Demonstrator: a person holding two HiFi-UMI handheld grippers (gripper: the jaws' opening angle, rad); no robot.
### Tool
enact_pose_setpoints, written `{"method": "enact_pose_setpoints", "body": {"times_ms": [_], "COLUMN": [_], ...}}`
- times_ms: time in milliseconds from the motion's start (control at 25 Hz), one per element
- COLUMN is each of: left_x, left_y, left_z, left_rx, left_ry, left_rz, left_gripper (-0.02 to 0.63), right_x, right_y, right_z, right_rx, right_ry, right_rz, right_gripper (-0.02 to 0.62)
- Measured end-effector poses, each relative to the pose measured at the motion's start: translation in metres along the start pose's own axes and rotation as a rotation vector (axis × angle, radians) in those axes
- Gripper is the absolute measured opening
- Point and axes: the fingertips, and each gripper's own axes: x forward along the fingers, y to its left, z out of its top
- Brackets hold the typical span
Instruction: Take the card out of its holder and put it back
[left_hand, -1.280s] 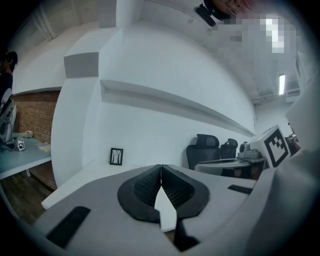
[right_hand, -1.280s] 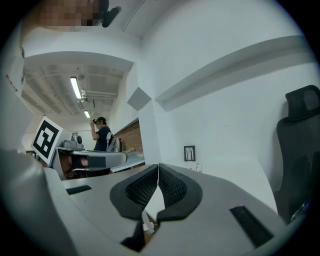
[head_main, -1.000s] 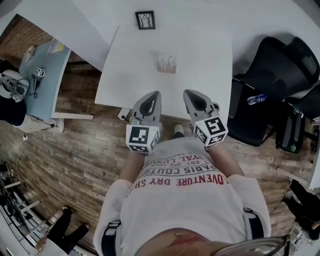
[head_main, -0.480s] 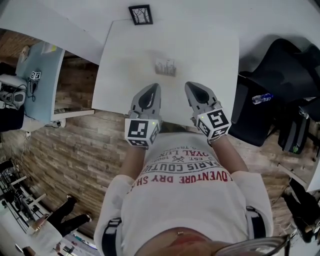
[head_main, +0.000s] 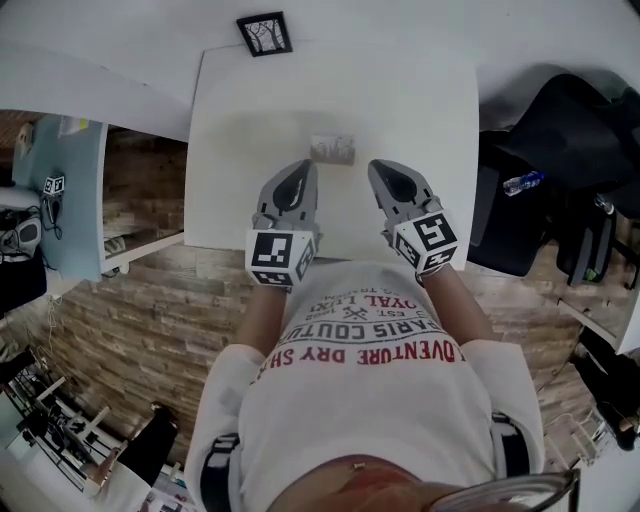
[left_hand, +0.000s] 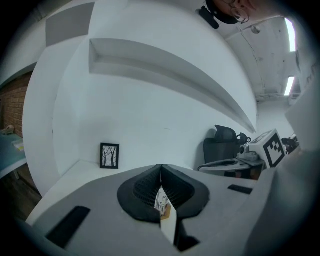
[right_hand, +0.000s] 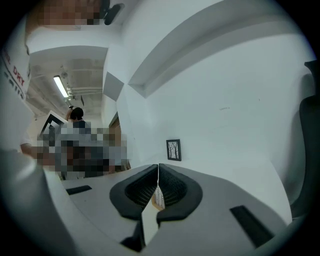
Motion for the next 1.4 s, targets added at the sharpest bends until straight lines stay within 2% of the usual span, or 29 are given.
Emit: {"method": "enact_pose_setpoints", "body": {"times_ms": [240, 400, 440, 480, 720, 960, 1080, 1120, 1240, 1400], "left_x": [0.018, 0.028, 0.029, 0.031, 0.038, 0.041, 0.041, 0.041, 0.040, 0.035], "left_y": [0.023, 0.033, 0.035, 0.037, 0.046, 0.055, 0.059, 0.059, 0.060, 0.063], "left_z": [-0.018, -0.034, -0.038, -0.041, -0.059, -0.073, -0.074, -0.073, -0.074, -0.077], "left_rx": [-0.021, -0.040, -0.046, -0.051, -0.082, -0.095, -0.091, -0.090, -0.082, -0.072], "left_ry": [0.057, 0.092, 0.101, 0.108, 0.145, 0.178, 0.182, 0.182, 0.188, 0.201], "left_rz": [-0.039, -0.052, -0.054, -0.055, -0.069, -0.060, -0.047, -0.043, -0.038, -0.030], "left_gripper": [0.025, 0.025, 0.025, 0.025, 0.025, 0.025, 0.025, 0.025, 0.025, 0.025], "right_x": [0.034, 0.053, 0.058, 0.063, 0.090, 0.106, 0.108, 0.108, 0.111, 0.113], "right_y": [-0.002, -0.014, -0.016, -0.017, -0.022, -0.015, -0.010, -0.009, -0.010, -0.011], "right_z": [-0.023, -0.039, -0.044, -0.049, -0.073, -0.087, -0.089, -0.088, -0.090, -0.096], "right_rx": [-0.012, -0.025, -0.024, -0.026, -0.059, -0.167, -0.184, -0.193, -0.229, -0.254], "right_ry": [0.099, 0.136, 0.151, 0.167, 0.242, 0.306, 0.309, 0.307, 0.311, 0.341], "right_rz": [0.058, 0.066, 0.081, 0.099, 0.211, 0.357, 0.434, 0.455, 0.512, 0.581], "right_gripper": [0.028, 0.041, 0.130, 0.193, 0.193, 0.193, 0.192, 0.185, 0.110, 0.063]}}
